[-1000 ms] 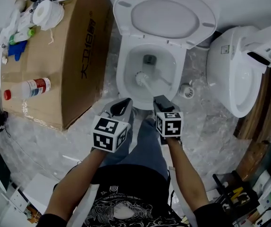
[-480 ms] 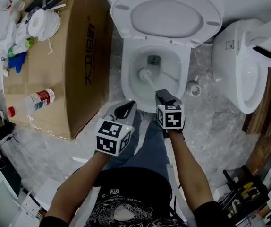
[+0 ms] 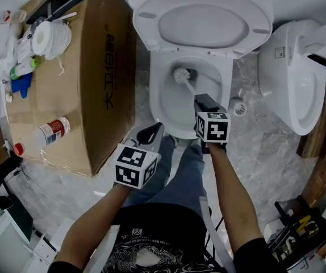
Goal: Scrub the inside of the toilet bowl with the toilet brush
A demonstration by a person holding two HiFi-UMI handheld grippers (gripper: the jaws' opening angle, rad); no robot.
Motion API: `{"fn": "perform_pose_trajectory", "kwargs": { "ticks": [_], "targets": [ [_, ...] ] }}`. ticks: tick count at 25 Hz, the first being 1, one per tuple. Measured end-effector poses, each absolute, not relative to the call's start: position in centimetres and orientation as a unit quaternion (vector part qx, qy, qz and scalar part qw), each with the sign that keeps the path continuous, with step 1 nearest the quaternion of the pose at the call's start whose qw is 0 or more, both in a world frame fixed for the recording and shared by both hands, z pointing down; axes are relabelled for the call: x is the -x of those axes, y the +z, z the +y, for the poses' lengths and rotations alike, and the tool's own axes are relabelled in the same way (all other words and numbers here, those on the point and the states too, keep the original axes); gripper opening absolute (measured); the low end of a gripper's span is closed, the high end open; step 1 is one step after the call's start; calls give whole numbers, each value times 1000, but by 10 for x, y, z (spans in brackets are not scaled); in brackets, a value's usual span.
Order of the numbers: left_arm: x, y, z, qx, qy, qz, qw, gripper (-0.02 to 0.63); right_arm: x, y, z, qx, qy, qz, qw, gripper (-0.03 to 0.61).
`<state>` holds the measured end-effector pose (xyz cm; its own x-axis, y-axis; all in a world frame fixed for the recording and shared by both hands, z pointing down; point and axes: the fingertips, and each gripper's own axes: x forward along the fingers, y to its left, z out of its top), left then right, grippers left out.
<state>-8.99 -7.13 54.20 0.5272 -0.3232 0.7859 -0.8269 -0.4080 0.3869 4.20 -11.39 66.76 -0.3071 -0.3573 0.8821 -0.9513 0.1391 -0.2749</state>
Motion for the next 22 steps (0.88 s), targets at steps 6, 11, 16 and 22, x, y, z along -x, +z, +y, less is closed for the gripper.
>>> {"fn": "perform_pose_trajectory", "kwargs": {
  "ticks": [6, 11, 16, 22],
  "targets": [
    [83, 541, -83, -782, 315, -366, 395, -2, -72, 664, -120, -513, 445, -659, 324, 153],
    [68, 540, -82, -787, 314, -358, 392, -2, -100, 663, -104, -529, 451, -642, 323, 153],
    [54, 541, -76, -790, 315, -351, 391, -2, -121, 661, -76, -538, 459, -628, 324, 153],
    [38, 541, -70, -794, 313, -344, 392, -2, -122, 662, -31, -521, 476, -626, 333, 153]
  ]
}}
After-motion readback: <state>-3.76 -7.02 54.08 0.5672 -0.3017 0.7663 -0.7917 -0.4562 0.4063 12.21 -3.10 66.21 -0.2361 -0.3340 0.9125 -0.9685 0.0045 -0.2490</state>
